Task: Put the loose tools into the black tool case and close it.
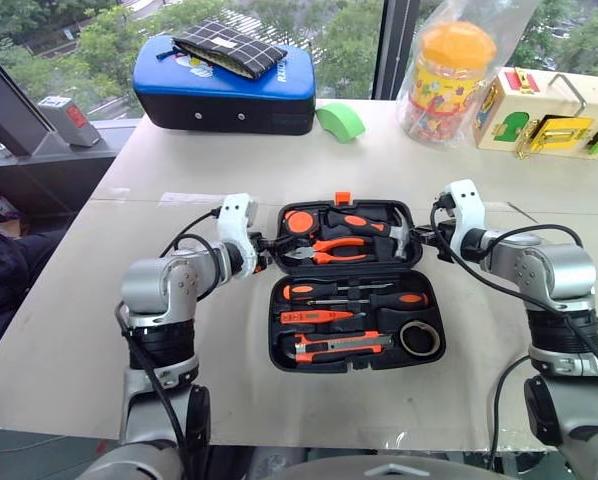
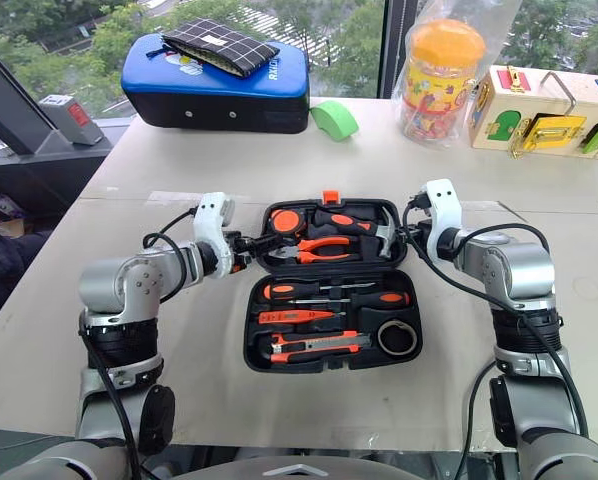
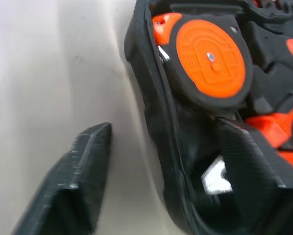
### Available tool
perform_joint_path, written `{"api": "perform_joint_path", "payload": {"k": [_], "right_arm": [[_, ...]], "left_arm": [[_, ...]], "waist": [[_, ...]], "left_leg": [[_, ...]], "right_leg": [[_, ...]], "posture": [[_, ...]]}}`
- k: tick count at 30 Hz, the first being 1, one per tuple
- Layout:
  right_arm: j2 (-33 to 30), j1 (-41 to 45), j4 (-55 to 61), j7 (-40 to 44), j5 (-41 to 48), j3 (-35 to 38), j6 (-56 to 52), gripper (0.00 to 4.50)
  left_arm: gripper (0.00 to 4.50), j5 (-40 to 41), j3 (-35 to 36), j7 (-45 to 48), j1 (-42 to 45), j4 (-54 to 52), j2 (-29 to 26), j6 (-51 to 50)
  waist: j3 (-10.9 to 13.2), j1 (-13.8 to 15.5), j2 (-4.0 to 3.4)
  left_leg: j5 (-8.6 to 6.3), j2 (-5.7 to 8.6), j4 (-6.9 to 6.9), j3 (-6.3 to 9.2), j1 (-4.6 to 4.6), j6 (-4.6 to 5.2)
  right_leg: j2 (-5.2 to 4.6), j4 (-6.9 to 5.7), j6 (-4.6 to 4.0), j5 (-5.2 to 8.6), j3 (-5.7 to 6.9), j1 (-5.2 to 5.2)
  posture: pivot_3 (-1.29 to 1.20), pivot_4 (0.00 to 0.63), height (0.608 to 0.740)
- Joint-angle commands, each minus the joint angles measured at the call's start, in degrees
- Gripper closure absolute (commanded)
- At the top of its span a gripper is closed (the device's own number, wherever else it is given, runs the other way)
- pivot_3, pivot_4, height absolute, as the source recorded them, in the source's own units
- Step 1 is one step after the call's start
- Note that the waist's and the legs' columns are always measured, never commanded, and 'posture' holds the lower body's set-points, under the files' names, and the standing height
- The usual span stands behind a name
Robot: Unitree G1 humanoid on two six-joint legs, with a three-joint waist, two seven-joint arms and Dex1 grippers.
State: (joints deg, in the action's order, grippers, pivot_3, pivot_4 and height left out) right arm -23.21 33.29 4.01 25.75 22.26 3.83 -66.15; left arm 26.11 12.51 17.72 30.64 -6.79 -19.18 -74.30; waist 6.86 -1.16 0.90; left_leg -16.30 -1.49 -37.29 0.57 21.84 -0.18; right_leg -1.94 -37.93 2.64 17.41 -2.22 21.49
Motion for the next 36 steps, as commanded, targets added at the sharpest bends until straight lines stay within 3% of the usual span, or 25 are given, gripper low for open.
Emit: {"api": "perform_joint_path", "payload": {"k": [1, 2, 6, 13, 21, 25, 31, 35, 36], "right_arm": [[0.5, 0.0, 3.3, 0.9, 1.8, 0.0, 0.7, 4.5], [0.5, -0.1, 3.3, 0.9, 1.8, 0.1, 0.8, 4.5], [0.3, -0.1, 3.1, 0.9, 1.7, 0.0, 1.1, 4.5], [0.7, 0.8, 3.3, 1.6, 0.5, 0.3, 9.6, 4.5], [1.9, 1.9, 2.5, 3.6, -0.7, 3.6, 31.1, 4.5], [-1.3, -6.2, 7.4, 6.9, -3.0, 0.5, 36.5, 4.5], [-3.0, -14.7, 12.8, 9.2, -2.0, -0.1, 38.1, 4.5], [-5.1, -20.2, 17.3, 10.9, -1.4, 0.3, 38.9, 4.5], [-5.7, -21.5, 18.7, 12.0, -0.4, 0.8, 38.8, 4.5]], "left_arm": [[2.39, -1.3, -0.4, -0.9, 0.1, 1.0, -1.0, 2.0], [2.98, -1.1, -0.4, -0.7, -0.1, 1.2, -1.4, 2.2], [4.48, 0.0, 0.4, 1.1, 0.8, 3.8, -2.8, 3.7], [4.48, 1.7, -1.5, 10.0, 4.3, 9.5, -6.8, 11.3], [4.48, -6.2, -6.0, 19.3, 10.2, 18.2, -7.6, 44.6], [4.48, -12.5, -11.4, 23.3, 5.8, 17.9, -9.8, 55.6], [4.48, -14.5, -13.1, 26.0, 0.5, 15.8, -10.6, 63.8], [4.48, -11.9, -11.6, 29.4, -2.4, 12.5, -12.7, 61.8], [4.16, -10.3, -10.6, 31.0, -3.5, 10.9, -13.7, 61.3]], "waist": [[0.0, 0.0, 0.01], [0.0, 0.1, 0.01], [0.0, 0.2, 0.01], [0.0, -0.1, -0.01], [0.2, 0.6, 0.04], [0.2, 0.6, 0.07], [0.1, 0.4, 0.08], [0.1, 0.8, 0.09], [0.1, 0.8, 0.08]], "left_leg": [[0.0, -0.02, 0.0, 0.0, -0.01, 0.0], [0.0, -0.03, -0.01, -0.01, -0.01, -0.01], [0.05, -0.02, -0.01, 0.0, -0.04, -0.08], [0.07, 0.05, -0.01, -0.01, -0.05, -0.1], [0.11, 0.11, 0.0, 0.08, 0.17, -0.15], [-0.04, 0.17, 0.11, 0.19, 0.31, 0.1], [-0.2, 0.18, 0.14, 0.12, 0.24, 0.37], [-0.28, 0.17, -0.02, 0.13, 0.11, 0.51], [-0.3, 0.17, -0.03, 0.15, 0.02, 0.55]], "right_leg": [[-0.02, 0.0, 0.0, 0.0, -0.01, 0.0], [-0.05, -0.01, 0.0, 0.0, -0.02, -0.01], [-0.04, -0.01, 0.0, 0.0, -0.04, -0.01], [0.07, -0.04, 0.0, 0.0, -0.05, 0.02], [0.02, 0.01, -0.01, -0.01, 0.05, 0.17], [-0.08, 0.01, 0.0, -0.01, 0.14, 0.18], [-0.12, 0.12, 0.01, -0.01, 0.25, 0.1], [-0.12, 0.27, 0.01, 0.0, 0.26, -0.09], [-0.11, 0.28, 0.01, 0.0, 0.27, -0.2]], "posture": [[0.0, 0.15, 0.74], [0.0, 0.15, 0.74], [0.0, 0.15, 0.74], [0.0, 0.15, 0.74], [0.0, 0.15, 0.74], [0.0, 0.15, 0.74], [0.0, 0.15, 0.74], [0.0, 0.15, 0.74], [0.0, 0.15, 0.74]]}}
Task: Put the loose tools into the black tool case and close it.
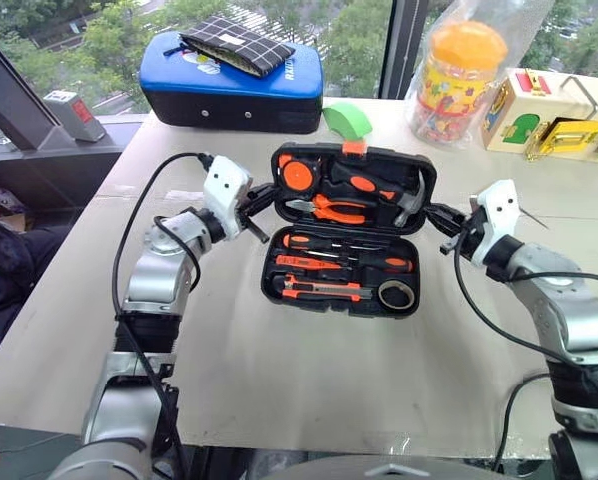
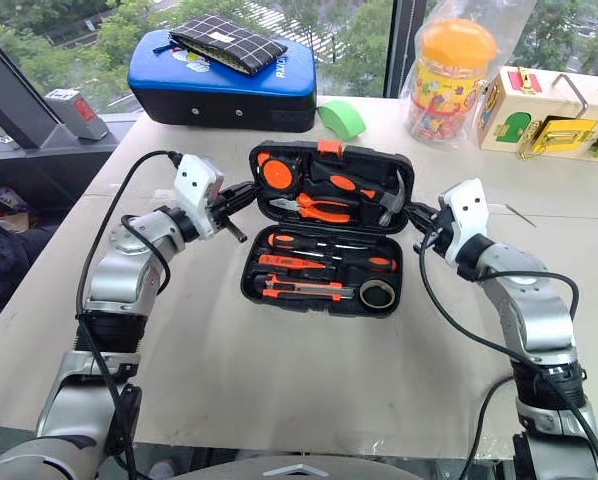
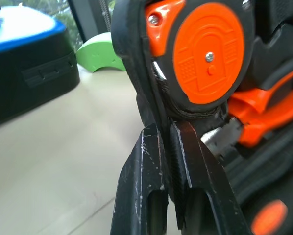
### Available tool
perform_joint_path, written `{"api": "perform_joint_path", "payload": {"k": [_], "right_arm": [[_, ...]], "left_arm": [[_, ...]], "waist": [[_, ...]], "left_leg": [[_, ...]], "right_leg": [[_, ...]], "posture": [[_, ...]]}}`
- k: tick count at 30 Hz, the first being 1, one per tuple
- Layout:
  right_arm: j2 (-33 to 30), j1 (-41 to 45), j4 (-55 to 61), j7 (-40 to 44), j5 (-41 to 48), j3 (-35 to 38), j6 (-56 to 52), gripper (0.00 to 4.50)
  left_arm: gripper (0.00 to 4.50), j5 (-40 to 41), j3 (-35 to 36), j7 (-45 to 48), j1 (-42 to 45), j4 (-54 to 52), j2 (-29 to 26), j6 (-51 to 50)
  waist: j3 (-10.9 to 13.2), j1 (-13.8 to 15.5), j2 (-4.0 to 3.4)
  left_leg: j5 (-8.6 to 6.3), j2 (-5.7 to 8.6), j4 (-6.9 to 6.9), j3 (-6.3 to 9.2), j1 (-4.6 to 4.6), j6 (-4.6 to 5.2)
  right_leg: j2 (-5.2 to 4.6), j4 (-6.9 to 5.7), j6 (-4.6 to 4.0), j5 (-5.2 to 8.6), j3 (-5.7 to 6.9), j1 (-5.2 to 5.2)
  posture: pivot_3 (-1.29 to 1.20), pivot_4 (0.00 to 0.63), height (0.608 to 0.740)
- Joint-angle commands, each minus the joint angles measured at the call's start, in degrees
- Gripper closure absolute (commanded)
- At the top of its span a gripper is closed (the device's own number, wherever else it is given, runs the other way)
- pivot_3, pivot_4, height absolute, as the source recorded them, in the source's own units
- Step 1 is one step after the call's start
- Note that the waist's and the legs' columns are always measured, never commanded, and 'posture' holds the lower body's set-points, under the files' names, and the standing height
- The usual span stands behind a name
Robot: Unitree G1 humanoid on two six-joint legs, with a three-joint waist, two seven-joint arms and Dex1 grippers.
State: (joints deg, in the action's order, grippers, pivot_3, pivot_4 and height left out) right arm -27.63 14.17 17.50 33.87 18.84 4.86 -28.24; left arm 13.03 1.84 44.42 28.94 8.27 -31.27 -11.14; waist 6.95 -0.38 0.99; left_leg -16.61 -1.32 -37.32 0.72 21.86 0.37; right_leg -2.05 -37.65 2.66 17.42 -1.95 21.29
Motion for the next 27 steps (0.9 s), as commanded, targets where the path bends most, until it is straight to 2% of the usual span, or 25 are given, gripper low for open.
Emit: {"api": "perform_joint_path", "payload": {"k": [1, 3, 4, 6, 7, 9, 10, 13, 14, 15, 17, 18, 23, 27], "right_arm": [[-1.6, -3.4, 6.4, 3.8, 4.2, 1.0, 0.1, 4.5], [-4.2, -5.7, 8.4, 5.8, 4.9, 1.6, -0.6, 4.5], [-6.6, -7.5, 9.4, 7.6, 3.4, 0.8, 0.5, 4.5], [-15.0, -14.8, 12.5, 14.0, 1.0, 0.9, 1.5, 3.96], [-18.2, -17.6, 13.4, 15.8, -0.2, 1.3, 2.4, 3.68], [-20.9, -21.5, 15.7, 15.8, 2.6, 6.1, -0.6, 2.72], [-22.7, -23.8, 17.1, 17.6, 4.2, 8.3, -1.7, 2.36], [-24.2, -27.0, 20.4, 20.5, 8.6, 10.4, -3.8, 2.36], [-23.4, -26.6, 21.0, 19.7, 9.7, 9.7, -4.6, 2.93], [-23.1, -26.3, 21.7, 19.6, 10.6, 8.7, -5.2, 3.26], [-22.3, -25.2, 23.1, 19.1, 12.1, 6.6, -6.4, 4.27], [-21.8, -24.5, 23.7, 18.6, 13.2, 5.7, -7.2, 4.4], [-21.0, -20.6, 26.8, 17.3, 13.0, -4.3, -10.7, 4.4], [-18.7, -14.3, 21.8, 11.4, 5.4, -13.4, -13.0, 4.4]], "left_arm": [[3.78, 5.1, 1.4, 5.4, -2.9, -6.0, -2.9, -5.3], [2.99, 9.2, 3.1, 7.8, -4.8, -8.8, -5.5, -11.4], [2.38, 11.6, 3.8, 9.9, -6.1, -10.0, -7.7, -15.5], [1.66, 16.3, 6.3, 18.0, -9.9, -9.8, -16.8, -25.4], [1.14, 18.2, 7.6, 21.3, -11.4, -9.1, -20.4, -28.0], [0.13, 18.8, 8.3, 27.2, -13.3, -6.2, -27.9, -29.7], [0.0, 19.6, 8.7, 29.7, -13.8, -6.2, -30.2, -30.1], [0.0, 23.8, 9.4, 35.0, -14.6, -10.3, -32.7, -32.4], [0.0, 25.0, 9.4, 34.8, -14.3, -11.6, -32.1, -33.3], [0.0, 25.7, 9.3, 34.7, -14.1, -13.0, -31.6, -33.8], [0.0, 26.9, 9.1, 34.1, -14.2, -15.5, -30.6, -34.8], [0.0, 27.6, 9.1, 33.7, -14.2, -16.6, -30.2, -35.7], [0.0, 28.2, 6.3, 31.4, -13.1, -21.5, -26.8, -35.9], [0.0, 26.0, 1.8, 32.7, -10.6, -23.5, -25.8, -32.6]], "waist": [[0.0, -0.1, -0.01], [0.1, -0.3, -0.04], [0.1, -0.4, -0.04], [0.1, -0.6, -0.08], [0.2, -0.8, -0.1], [0.2, -0.9, 0.11], [0.2, -0.8, 0.07], [0.4, -0.2, -0.17], [0.4, -0.1, -0.18], [0.4, 0.1, -0.16], [0.4, 0.1, -0.09], [0.4, 0.1, -0.03], [0.5, -0.3, -0.02], [0.5, -0.3, 0.0]], "left_leg": [[-0.03, 0.0, -0.01, 0.02, -0.13, 0.05], [-0.04, -0.01, -0.02, 0.04, -0.14, 0.08], [-0.05, -0.02, -0.07, 0.04, -0.12, 0.08], [-0.05, -0.03, -0.1, 0.05, -0.12, 0.08], [-0.05, -0.05, -0.08, 0.06, -0.12, 0.09], [-0.05, -0.15, 0.04, 0.16, -0.25, 0.1], [-0.05, -0.18, 0.0, 0.33, -0.2, 0.1], [-0.05, -0.09, -0.03, 0.35, -0.21, 0.09], [-0.04, -0.08, -0.04, 0.41, -0.32, 0.08], [-0.04, -0.08, -0.1, 0.46, -0.41, 0.08], [-0.04, -0.02, -0.13, 0.46, -0.47, 0.08], [-0.04, 0.0, -0.14, 0.46, -0.47, 0.08], [-0.03, -0.01, -0.11, 0.7, -0.31, 0.07], [-0.03, -0.02, -0.11, 0.87, -0.22, 0.07]], "right_leg": [[0.0, 0.01, 0.0, 0.01, 0.01, -0.14], [0.02, 0.02, 0.0, 0.01, 0.01, -0.17], [0.02, -0.02, 0.0, 0.01, 0.01, -0.15], [0.06, -0.03, 0.0, 0.01, 0.01, -0.13], [0.09, -0.04, 0.0, 0.01, 0.01, -0.12], [0.24, -0.04, 0.0, 0.04, 0.02, -0.13], [0.3, 0.03, -0.02, 0.05, 0.18, -0.12], [0.15, 0.05, -0.02, 0.05, 0.24, -0.2], [0.13, 0.12, -0.02, 0.05, 0.3, -0.41], [0.11, 0.19, -0.03, 0.06, 0.36, -0.58], [0.02, 0.2, -0.03, 0.06, 0.32, -0.64], [0.02, 0.18, -0.03, 0.06, 0.3, -0.65], [0.05, 0.19, -0.03, 0.06, 0.27, -0.56], [0.15, 0.23, -0.03, 0.06, 0.36, -0.54]], "posture": [[0.0, 0.15, 0.74], [0.0, 0.15, 0.74], [0.0, 0.15, 0.74], [0.0, 0.15, 0.74], [0.0, 0.15, 0.74], [0.0, 0.15, 0.74], [0.0, 0.15, 0.74], [0.0, 0.15, 0.74], [0.0, 0.15, 0.74], [0.0, 0.15, 0.74], [0.0, 0.15, 0.74], [0.0, 0.15, 0.74], [0.0, 0.15, 0.74], [0.0, 0.15, 0.74]]}}
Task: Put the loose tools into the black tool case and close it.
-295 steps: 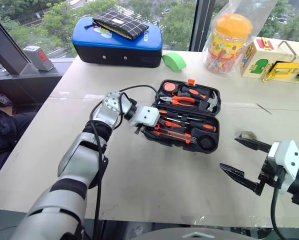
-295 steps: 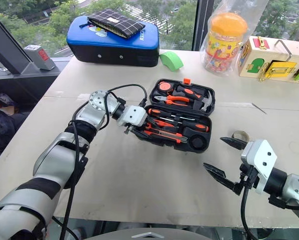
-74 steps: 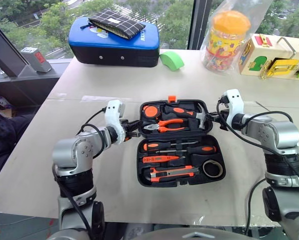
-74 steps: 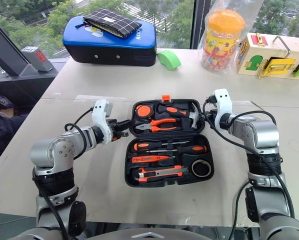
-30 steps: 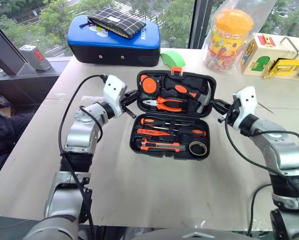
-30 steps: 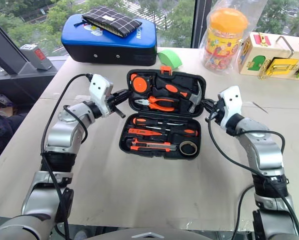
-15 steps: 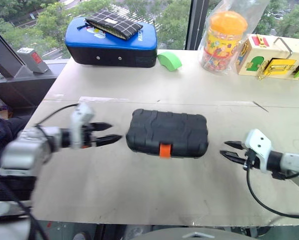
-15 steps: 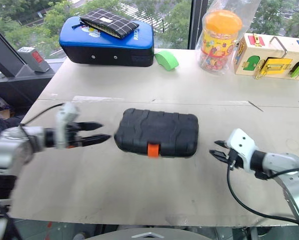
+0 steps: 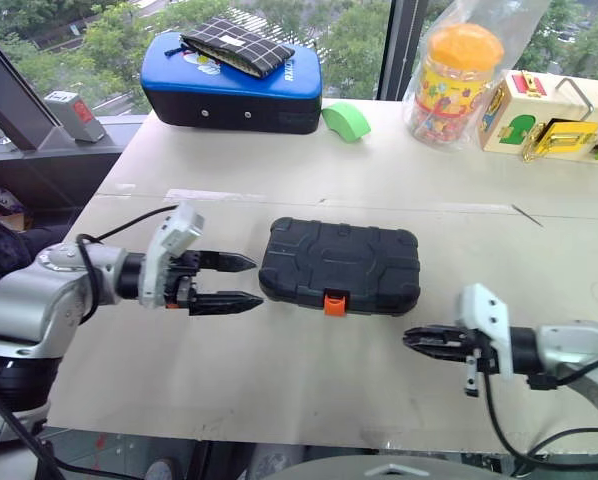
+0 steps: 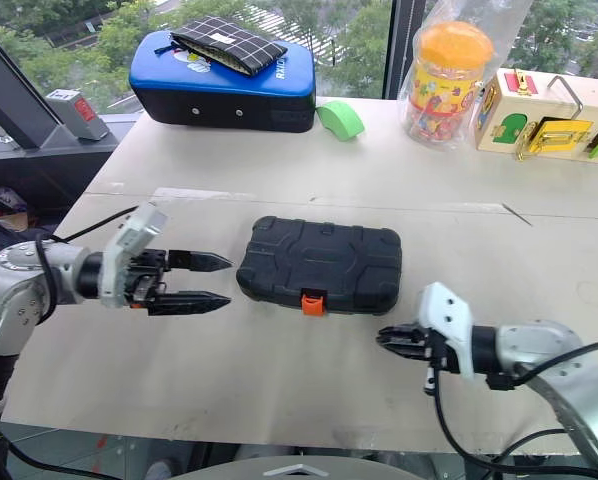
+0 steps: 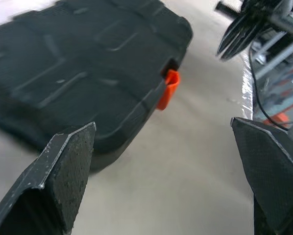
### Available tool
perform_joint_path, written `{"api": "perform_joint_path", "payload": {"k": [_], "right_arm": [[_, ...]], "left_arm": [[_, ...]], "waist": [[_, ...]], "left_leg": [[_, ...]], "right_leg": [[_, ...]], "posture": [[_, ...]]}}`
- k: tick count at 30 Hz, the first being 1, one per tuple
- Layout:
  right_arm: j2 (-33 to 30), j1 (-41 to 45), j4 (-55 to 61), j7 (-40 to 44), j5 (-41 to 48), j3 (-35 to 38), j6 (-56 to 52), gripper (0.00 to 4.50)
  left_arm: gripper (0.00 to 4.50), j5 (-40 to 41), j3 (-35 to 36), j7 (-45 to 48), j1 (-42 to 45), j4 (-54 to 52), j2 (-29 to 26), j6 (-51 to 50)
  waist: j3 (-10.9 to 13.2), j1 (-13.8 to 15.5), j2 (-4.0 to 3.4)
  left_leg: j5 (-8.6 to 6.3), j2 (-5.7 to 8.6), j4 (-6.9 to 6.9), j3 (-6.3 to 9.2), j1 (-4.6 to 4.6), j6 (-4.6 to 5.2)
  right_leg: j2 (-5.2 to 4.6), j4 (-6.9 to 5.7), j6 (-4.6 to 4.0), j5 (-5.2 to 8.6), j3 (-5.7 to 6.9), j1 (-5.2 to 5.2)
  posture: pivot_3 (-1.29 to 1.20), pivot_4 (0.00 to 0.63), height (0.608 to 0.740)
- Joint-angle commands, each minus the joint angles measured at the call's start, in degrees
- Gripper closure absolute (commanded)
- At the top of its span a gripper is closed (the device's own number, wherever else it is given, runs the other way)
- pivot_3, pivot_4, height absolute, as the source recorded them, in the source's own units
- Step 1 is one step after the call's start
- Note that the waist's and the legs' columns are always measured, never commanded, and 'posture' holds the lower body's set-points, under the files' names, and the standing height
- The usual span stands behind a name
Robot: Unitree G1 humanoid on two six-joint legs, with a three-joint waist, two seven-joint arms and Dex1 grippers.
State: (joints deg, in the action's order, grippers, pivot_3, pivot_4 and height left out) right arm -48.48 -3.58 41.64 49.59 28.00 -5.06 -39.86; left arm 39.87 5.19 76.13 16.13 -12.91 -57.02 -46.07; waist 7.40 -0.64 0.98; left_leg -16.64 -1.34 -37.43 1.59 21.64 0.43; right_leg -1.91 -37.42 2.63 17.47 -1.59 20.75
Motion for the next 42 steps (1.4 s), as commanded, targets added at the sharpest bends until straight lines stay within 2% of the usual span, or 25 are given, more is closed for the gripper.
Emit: {"api": "perform_joint_path", "payload": {"k": [1, 3, 6, 10, 11, 15, 20, 23, 29, 39, 42], "right_arm": [[3.7, 5.2, -3.6, -6.0, -4.1, -3.9, -2.2, 4.47], [7.1, 9.0, -6.5, -9.9, -4.3, -3.3, -5.1, 4.5], [12.7, 14.8, -10.2, -14.6, -1.6, 0.2, -11.5, 4.5], [13.3, 22.5, -19.6, -17.9, -7.6, -3.0, -11.5, 4.5], [13.5, 24.0, -22.0, -18.4, -8.8, -3.9, -10.5, 4.5], [13.1, 26.2, -25.3, -17.2, -10.1, -5.4, -8.1, 4.5], [9.6, 22.1, -15.5, -10.6, -3.2, -3.1, -11.6, 4.5], [11.9, 21.9, -14.9, -13.4, -3.9, -4.3, -13.1, 4.5], [16.3, 22.0, -16.7, -19.4, -7.7, -7.1, -15.4, 4.5], [19.3, 28.1, -24.3, -27.4, -11.4, 0.6, -13.0, 4.5], [19.1, 29.8, -26.8, -27.6, -12.0, 0.5, -11.8, 4.5]], "left_arm": [[0.25, -1.6, -2.3, 1.2, 2.8, -2.2, 0.1, 3.5], [0.88, -2.6, -3.8, 1.5, 4.2, -1.8, 0.4, 5.0], [2.21, -4.7, -5.8, 2.0, 6.2, -0.7, 0.8, 7.6], [4.26, -8.8, -9.2, 1.2, 10.0, 2.9, 3.3, 11.0], [4.44, -10.0, -10.1, 0.7, 11.4, 4.2, 4.4, 11.9], [4.44, -14.8, -13.3, -0.4, 17.1, 10.7, 8.4, 15.3], [4.44, -19.3, -15.1, 0.6, 23.3, 21.2, 11.2, 20.4], [4.44, -20.1, -14.1, 0.1, 27.2, 28.1, 13.4, 20.9], [4.44, -25.6, -15.1, -2.3, 32.4, 36.8, 15.9, 26.6], [4.44, -26.4, -13.9, -2.3, 32.0, 36.1, 16.7, 26.3], [4.44, -26.5, -14.3, -1.9, 32.0, 35.6, 16.6, 25.9]], "waist": [[0.0, 0.0, 0.05], [0.0, -0.1, 0.0], [0.0, -0.2, 0.1], [0.2, -0.2, -0.05], [0.1, -0.1, -0.01], [0.1, -0.2, 0.09], [0.2, -0.1, -0.04], [0.2, -0.1, 0.09], [0.2, -0.2, 0.08], [0.2, -0.2, 0.07], [0.2, -0.2, 0.04]], "left_leg": [[0.0, 0.02, 0.0, -0.02, -0.01, 0.0], [0.03, 0.05, -0.02, -0.08, -0.03, -0.05], [0.06, 0.09, -0.05, -0.09, -0.05, -0.08], [0.14, 0.18, -0.15, -0.1, -0.18, -0.06], [0.16, 0.2, -0.15, -0.09, -0.21, -0.03], [0.31, 0.22, -0.15, -0.05, -0.3, 0.16], [0.45, 0.29, -0.14, 0.0, -0.25, 0.32], [0.45, 0.28, -0.11, 0.25, 0.13, 0.32], [0.45, 0.33, 0.02, 0.37, 0.22, 0.32], [0.49, 0.72, -0.05, 0.39, 0.21, 0.28], [0.54, 0.75, -0.06, 0.38, 0.21, 0.22]], "right_leg": [[0.0, 0.0, 0.0, 0.0, 0.01, 0.0], [0.01, 0.0, 0.0, 0.0, 0.03, -0.01], [0.02, -0.05, 0.0, 0.0, 0.05, -0.01], [0.03, -0.3, -0.01, -0.03, -0.08, -0.01], [0.04, -0.31, -0.02, -0.03, -0.08, -0.02], [0.11, -0.45, -0.13, -0.11, -0.08, -0.05], [0.1, -0.48, -0.17, -0.15, -0.08, -0.01], [0.19, -0.46, -0.16, -0.14, 0.17, 0.31], [0.13, -0.43, -0.16, -0.14, 0.09, 0.46], [-0.08, -0.5, -0.13, -0.15, 0.05, 0.45], [-0.11, -0.53, -0.07, -0.2, 0.02, 0.46]], "posture": [[0.0, 0.15, 0.74], [0.0, 0.15, 0.74], [0.0, 0.15, 0.74], [0.0, 0.15, 0.74], [0.0, 0.15, 0.74], [0.0, 0.15, 0.74], [0.0, 0.15, 0.74], [0.0, 0.15, 0.74], [0.0, 0.15, 0.74], [0.0, 0.15, 0.74], [0.0, 0.15, 0.74]]}}
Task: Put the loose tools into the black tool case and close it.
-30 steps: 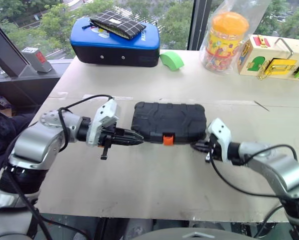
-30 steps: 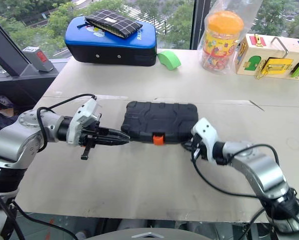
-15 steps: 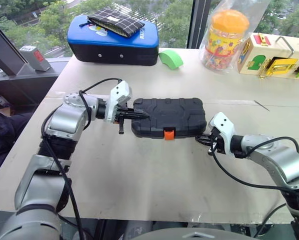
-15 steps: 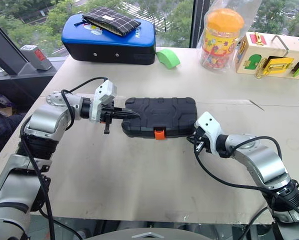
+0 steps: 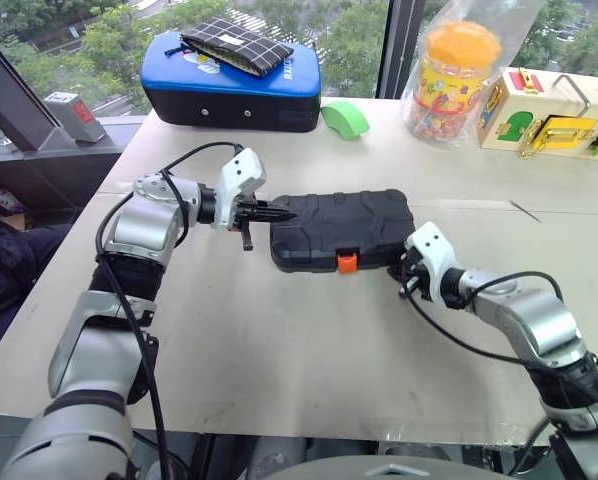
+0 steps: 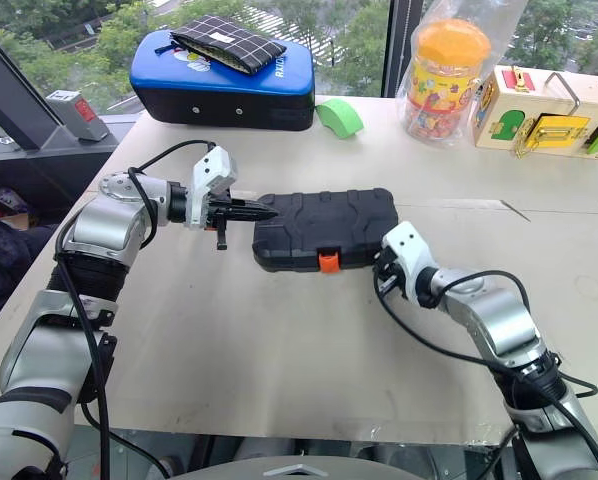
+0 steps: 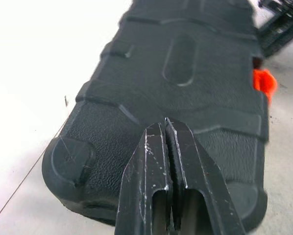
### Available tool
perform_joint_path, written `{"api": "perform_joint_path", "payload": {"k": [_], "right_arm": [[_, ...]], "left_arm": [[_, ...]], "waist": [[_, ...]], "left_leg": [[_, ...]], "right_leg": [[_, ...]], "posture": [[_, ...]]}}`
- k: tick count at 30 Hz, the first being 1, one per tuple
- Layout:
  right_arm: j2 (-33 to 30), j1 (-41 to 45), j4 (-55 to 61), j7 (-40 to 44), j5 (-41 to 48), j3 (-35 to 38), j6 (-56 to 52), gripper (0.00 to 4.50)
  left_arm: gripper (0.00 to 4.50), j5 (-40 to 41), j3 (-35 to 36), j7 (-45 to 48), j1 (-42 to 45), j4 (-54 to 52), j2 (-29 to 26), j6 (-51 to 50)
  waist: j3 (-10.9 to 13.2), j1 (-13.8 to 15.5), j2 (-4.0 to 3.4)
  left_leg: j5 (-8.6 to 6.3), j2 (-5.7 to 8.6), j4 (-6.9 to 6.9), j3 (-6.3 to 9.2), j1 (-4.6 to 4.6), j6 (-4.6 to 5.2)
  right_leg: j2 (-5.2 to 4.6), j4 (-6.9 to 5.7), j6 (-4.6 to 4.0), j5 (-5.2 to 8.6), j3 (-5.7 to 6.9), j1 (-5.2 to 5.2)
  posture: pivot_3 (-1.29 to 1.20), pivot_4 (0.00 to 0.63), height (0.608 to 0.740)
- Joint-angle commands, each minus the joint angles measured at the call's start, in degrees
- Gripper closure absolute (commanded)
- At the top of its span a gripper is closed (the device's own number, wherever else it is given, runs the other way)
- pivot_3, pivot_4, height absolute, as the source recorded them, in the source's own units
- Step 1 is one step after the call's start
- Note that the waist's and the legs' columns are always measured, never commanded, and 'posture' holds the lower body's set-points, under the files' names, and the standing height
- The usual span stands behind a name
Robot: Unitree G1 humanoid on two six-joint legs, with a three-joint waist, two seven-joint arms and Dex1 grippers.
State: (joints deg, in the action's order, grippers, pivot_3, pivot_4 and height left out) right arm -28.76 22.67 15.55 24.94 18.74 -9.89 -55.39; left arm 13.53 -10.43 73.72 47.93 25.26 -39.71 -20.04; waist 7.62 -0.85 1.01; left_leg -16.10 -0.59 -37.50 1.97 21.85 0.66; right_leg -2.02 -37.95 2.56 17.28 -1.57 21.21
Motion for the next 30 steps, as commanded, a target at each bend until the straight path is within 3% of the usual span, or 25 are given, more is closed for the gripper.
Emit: {"api": "perform_joint_path", "payload": {"k": [1, 8, 15, 22, 30], "right_arm": [[-0.8, 3.7, -1.3, -2.7, -3.0, 5.0, 4.0, 4.5], [-2.4, -0.6, 5.0, 4.1, 1.6, 5.0, 2.1, 4.5], [0.8, -3.1, 13.9, 5.5, 6.3, 1.4, -1.3, 4.5], [5.3, -2.1, 9.5, 3.1, 3.3, -4.1, -0.5, 4.5], [6.9, 0.1, 5.0, 2.4, 0.8, -4.6, 1.2, 4.5]], "left_arm": [[4.44, -0.1, 1.1, 0.7, 0.0, -3.0, -0.7, -0.4], [4.44, 0.4, -0.3, 0.8, -2.4, -8.4, 1.3, -3.2], [4.44, -4.2, -5.5, 0.7, -5.2, -9.0, 2.2, -3.8], [4.44, -5.7, -6.3, 0.6, -8.0, -9.3, 2.1, -2.4], [4.44, -5.8, -5.6, 0.3, -9.1, -9.0, 2.1, -1.8]], "waist": [[0.0, 0.0, 0.01], [0.0, 0.0, 0.0], [-0.1, -0.2, 0.06], [-0.4, -0.2, 0.03], [-0.4, -0.2, -0.02]], "left_leg": [[0.0, 0.01, 0.0, 0.0, 0.0, 0.0], [0.0, -0.02, 0.17, 0.17, 0.03, -0.01], [-0.01, -0.01, 0.1, 0.15, -0.02, 0.01], [-0.01, -0.01, 0.1, 0.17, -0.18, 0.01], [0.0, 0.01, 0.1, 0.2, -0.18, 0.0]], "right_leg": [[0.0, 0.0, 0.0, 0.0, 0.0, -0.01], [0.06, 0.01, 0.0, 0.0, 0.08, 0.02], [0.02, 0.09, 0.01, 0.0, 0.0, -0.03], [0.06, 0.01, 0.01, 0.01, -0.01, -0.1], [0.08, 0.01, 0.01, 0.01, 0.0, -0.08]], "posture": [[0.0, 0.15, 0.74], [0.0, 0.15, 0.74], [0.0, 0.15, 0.74], [0.0, 0.15, 0.74], [0.0, 0.15, 0.74]]}}
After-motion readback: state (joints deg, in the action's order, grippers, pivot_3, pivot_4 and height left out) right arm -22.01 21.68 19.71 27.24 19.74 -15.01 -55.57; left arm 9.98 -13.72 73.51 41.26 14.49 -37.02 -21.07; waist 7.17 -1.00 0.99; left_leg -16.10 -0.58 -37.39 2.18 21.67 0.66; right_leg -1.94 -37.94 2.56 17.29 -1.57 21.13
